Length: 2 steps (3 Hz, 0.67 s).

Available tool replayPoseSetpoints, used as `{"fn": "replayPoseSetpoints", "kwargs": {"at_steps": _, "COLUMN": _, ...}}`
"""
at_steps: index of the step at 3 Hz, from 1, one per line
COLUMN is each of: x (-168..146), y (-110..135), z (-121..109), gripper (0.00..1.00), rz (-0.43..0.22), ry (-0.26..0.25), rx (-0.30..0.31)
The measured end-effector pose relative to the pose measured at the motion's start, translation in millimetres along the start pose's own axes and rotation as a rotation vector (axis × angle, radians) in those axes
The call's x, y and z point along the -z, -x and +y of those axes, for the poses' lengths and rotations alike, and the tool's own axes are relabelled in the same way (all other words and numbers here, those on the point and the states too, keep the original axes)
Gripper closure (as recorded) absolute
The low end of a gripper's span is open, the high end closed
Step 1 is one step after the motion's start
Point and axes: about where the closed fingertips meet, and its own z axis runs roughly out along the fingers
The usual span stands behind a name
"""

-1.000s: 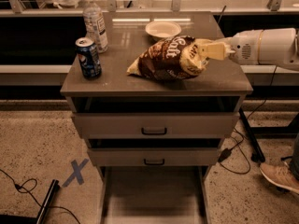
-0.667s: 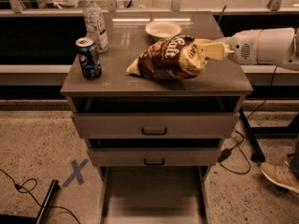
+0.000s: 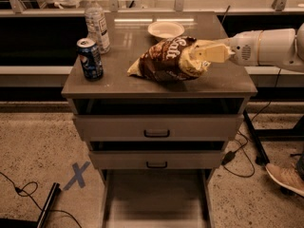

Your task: Pick brown chip bag from bottom drawer and place on counter

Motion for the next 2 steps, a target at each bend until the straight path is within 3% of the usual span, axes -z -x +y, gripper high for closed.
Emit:
{"fn": "replayPoseSetpoints", "kwargs": {"at_steps": 1, "x": 3, "y": 17, "z": 15, "gripper": 0.0, "rz": -0.018, "ry": 0.025, "rx": 0.05}}
{"fn": "replayPoseSetpoints", "kwargs": {"at_steps": 2, "x": 7, "y": 46, "z": 29, "gripper": 0.0, "rz": -0.093, "ry": 0.036, "rx": 0.089}}
